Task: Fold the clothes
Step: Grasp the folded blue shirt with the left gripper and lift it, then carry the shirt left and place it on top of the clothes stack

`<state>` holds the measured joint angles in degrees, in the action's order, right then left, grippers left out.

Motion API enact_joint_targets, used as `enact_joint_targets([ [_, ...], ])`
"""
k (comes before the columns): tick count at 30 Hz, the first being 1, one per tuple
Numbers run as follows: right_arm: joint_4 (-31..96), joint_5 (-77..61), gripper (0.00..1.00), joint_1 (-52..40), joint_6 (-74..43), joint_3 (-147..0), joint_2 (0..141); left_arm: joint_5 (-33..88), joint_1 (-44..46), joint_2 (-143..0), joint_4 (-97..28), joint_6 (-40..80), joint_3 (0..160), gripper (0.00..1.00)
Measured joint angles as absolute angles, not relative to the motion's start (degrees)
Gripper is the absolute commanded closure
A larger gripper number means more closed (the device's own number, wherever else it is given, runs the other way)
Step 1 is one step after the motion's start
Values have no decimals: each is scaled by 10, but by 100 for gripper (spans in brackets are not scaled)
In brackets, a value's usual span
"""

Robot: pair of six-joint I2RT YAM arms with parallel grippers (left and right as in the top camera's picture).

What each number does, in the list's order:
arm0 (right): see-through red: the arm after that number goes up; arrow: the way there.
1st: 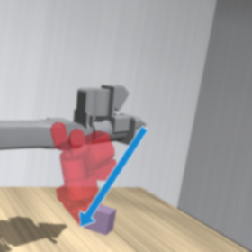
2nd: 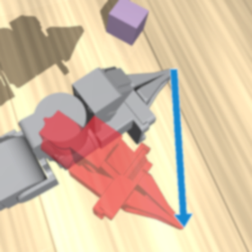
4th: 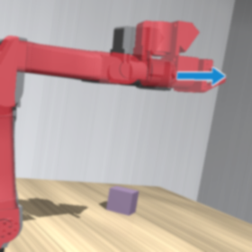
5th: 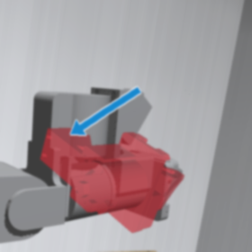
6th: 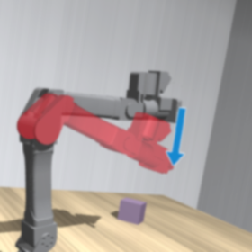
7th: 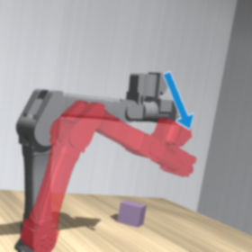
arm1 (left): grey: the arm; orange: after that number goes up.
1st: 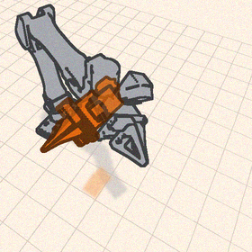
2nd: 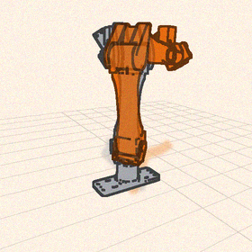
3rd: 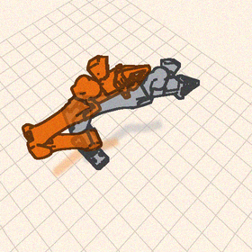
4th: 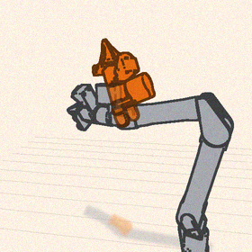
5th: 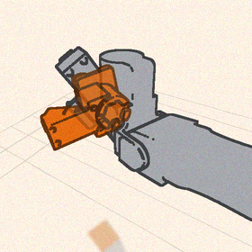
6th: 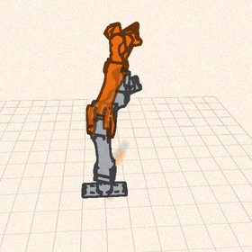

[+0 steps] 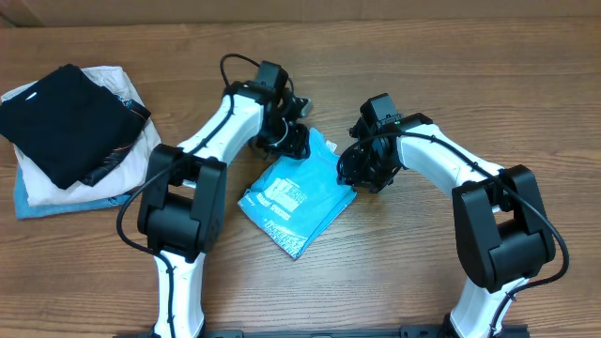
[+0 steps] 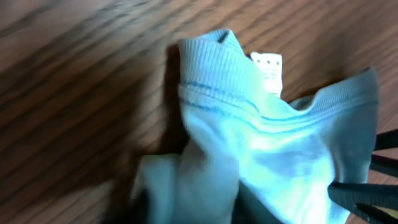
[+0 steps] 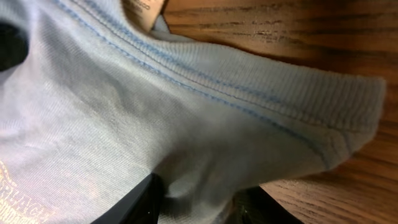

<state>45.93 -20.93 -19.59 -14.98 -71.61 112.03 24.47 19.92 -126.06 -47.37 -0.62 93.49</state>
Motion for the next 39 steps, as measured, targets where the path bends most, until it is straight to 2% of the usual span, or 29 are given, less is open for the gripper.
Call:
enact_joint_targets([
  [5, 469, -204, 58, -196, -150, -716, 1120, 244, 199, -1262, -493, -6, 952, 88],
  [14, 540, -123, 56, -165, -150, -736, 1105, 194, 153, -1246, -571, -2, 1086, 91],
  [23, 572, -94, 53, -83, -143, -765, 996, 178, 28, -1116, -600, 17, 1159, 93],
  [31, 597, -88, 53, -81, -124, -766, 986, 173, -101, -1052, -561, 65, 1167, 93],
  [39, 601, -83, 53, -81, -119, -766, 986, 171, -175, -1044, -559, 85, 1167, 92],
])
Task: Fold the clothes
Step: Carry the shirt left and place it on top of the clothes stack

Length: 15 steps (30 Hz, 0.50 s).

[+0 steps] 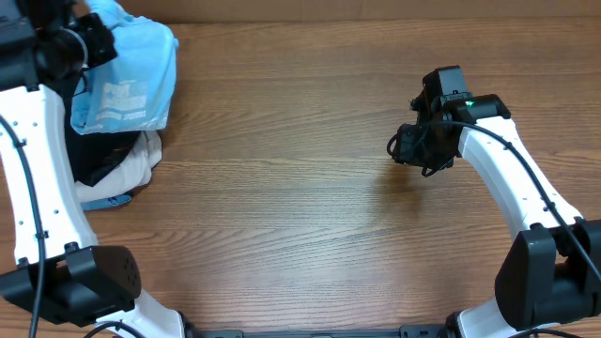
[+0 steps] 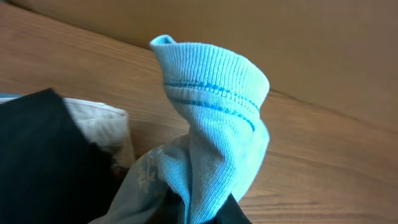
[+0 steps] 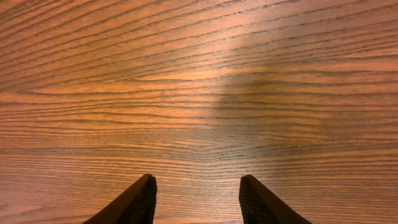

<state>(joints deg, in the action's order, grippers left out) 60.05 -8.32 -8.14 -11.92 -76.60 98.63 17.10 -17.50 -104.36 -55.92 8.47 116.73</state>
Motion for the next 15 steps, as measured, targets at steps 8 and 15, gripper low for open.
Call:
enact_joint_targets([
  [8, 602, -81, 53, -81, -119, -766, 986, 150, -226, -1042, -548, 96, 1167, 91],
  [15, 606, -81, 49, -81, -119, -766, 986, 96, -269, -1042, -545, 104, 1167, 89],
])
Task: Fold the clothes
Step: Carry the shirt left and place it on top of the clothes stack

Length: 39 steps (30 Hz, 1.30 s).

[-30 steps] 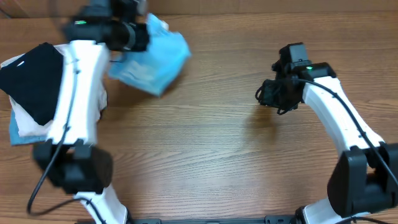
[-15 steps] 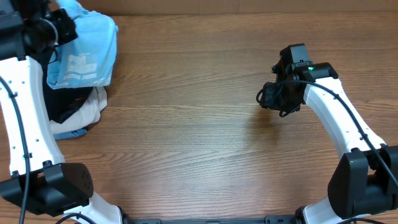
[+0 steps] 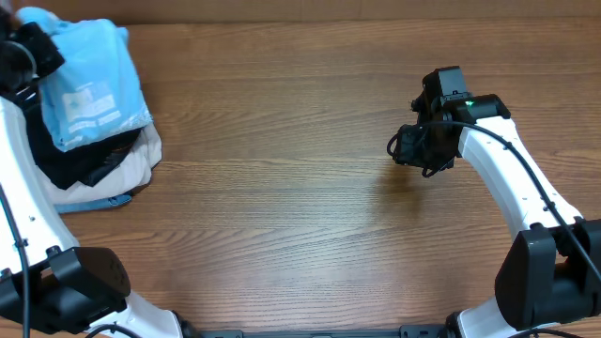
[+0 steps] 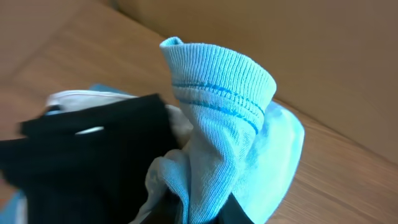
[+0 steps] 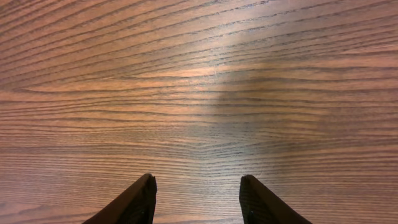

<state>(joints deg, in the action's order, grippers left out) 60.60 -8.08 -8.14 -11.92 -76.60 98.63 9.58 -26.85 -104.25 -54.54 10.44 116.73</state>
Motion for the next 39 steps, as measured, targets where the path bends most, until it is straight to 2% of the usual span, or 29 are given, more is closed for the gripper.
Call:
enact_joint_targets([
  [1, 606, -81, 42, -81, -120, -766, 986, 89, -274, -1043, -546, 104, 1167, 89],
  [4, 607, -81, 37, -81, -118, -766, 986, 74, -288, -1047, -545, 104, 1167, 90],
  [17, 622, -80, 36, -81, -118, -766, 986, 50, -367, -1160, -521, 104, 1167, 89],
  [18, 622, -81, 36, -81, -117, -766, 986, 50, -371, -1165, -518, 104, 1167, 73],
  [19, 622, -81, 36, -81, -117, -766, 986, 50, -375, -1170, -515, 105, 1167, 45],
  [20, 622, -80, 36, -81, -117, -766, 986, 49, -379, -1174, -513, 106, 1167, 11],
  [21, 622, -81, 36, -81, -118, -766, 986, 48, -383, -1180, -510, 105, 1167, 0],
  [31, 626, -80, 35, -81, -118, -766, 986, 66, -425, -1196, -511, 134, 1168, 0],
  [34, 626, -81, 30, -81, -118, -766, 986, 86, -432, -1195, -510, 136, 1173, 0],
  [39, 625, -81, 14, -81, -118, -766, 986, 133, -423, -1151, -510, 132, 1175, 0],
])
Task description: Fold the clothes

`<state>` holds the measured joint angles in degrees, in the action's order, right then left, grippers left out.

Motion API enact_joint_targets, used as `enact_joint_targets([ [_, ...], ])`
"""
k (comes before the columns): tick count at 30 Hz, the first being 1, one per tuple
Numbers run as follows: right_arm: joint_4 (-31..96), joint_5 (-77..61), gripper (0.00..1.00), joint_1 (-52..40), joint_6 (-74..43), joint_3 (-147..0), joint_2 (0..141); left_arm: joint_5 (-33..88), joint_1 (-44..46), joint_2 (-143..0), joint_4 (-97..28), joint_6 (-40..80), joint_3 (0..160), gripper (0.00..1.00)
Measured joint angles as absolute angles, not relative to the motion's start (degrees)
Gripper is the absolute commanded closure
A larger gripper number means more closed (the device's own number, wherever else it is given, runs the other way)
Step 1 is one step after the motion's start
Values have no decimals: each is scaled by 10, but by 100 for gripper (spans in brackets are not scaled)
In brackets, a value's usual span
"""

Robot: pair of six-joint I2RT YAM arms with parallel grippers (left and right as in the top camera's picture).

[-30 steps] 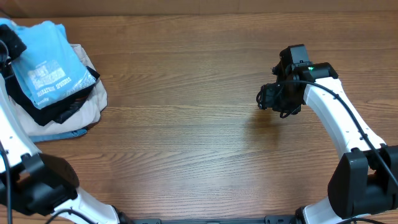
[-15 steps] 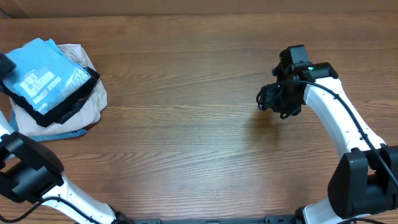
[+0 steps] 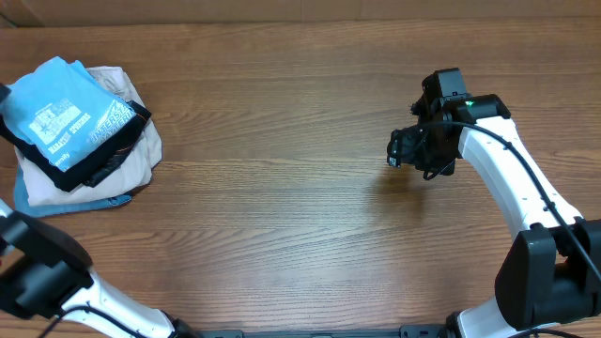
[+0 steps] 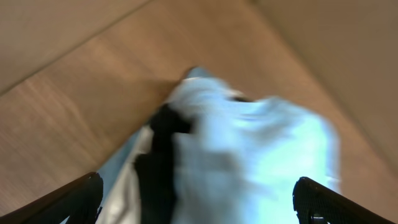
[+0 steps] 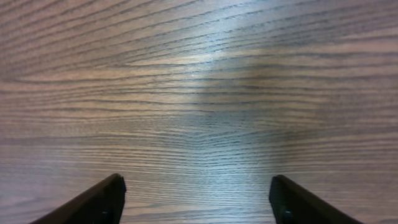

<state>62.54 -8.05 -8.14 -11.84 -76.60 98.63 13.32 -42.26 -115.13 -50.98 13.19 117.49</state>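
A folded light blue shirt [image 3: 66,117] with white print lies on top of a pile of folded clothes [image 3: 89,178] at the table's far left. The left wrist view is blurred and looks down on the blue shirt [image 4: 261,143] and a black garment [image 4: 161,162] under it. My left gripper [image 4: 199,202] is open wide above them, holding nothing; the overhead view does not show it. My right gripper [image 3: 404,150] hangs open over bare wood at the right, its fingers [image 5: 106,199] far apart with nothing between them.
The pile holds a black garment [image 3: 94,160], a pale beige one [image 3: 131,150] and a blue one [image 3: 56,207] at the bottom. The wooden table [image 3: 282,188] spreads between pile and right arm. A brown wall [image 3: 282,9] runs along the back.
My left gripper has let go of the blue shirt, which now lies flat on the pile, and stands wide open. My right gripper has opened wider in the same place.
Both grippers were at the folded blue shirt in the table's middle. Then my left gripper held it bunched above the pile at far left, with my right gripper open over bare wood. It still hung there later, and now rests on the pile.
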Motion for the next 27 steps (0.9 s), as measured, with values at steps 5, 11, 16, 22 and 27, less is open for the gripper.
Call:
enact_joint_targets([
  [5, 615, -80, 0, -81, -117, -766, 986, 164, -367, -1068, -517, 104, 1186, 0],
  [11, 568, -79, 0, -81, -117, -766, 986, 177, -230, -1011, -580, 41, 1201, 0],
  [16, 519, -79, 0, -81, -117, -766, 986, 174, -128, -1013, -660, 21, 1200, 0],
  [22, 409, -79, 0, -81, -117, -766, 986, 174, -44, -1014, -688, 11, 1200, 0],
  [27, 464, -74, 0, -81, -117, -799, 986, 168, -37, -1014, -764, 11, 1200, 0],
])
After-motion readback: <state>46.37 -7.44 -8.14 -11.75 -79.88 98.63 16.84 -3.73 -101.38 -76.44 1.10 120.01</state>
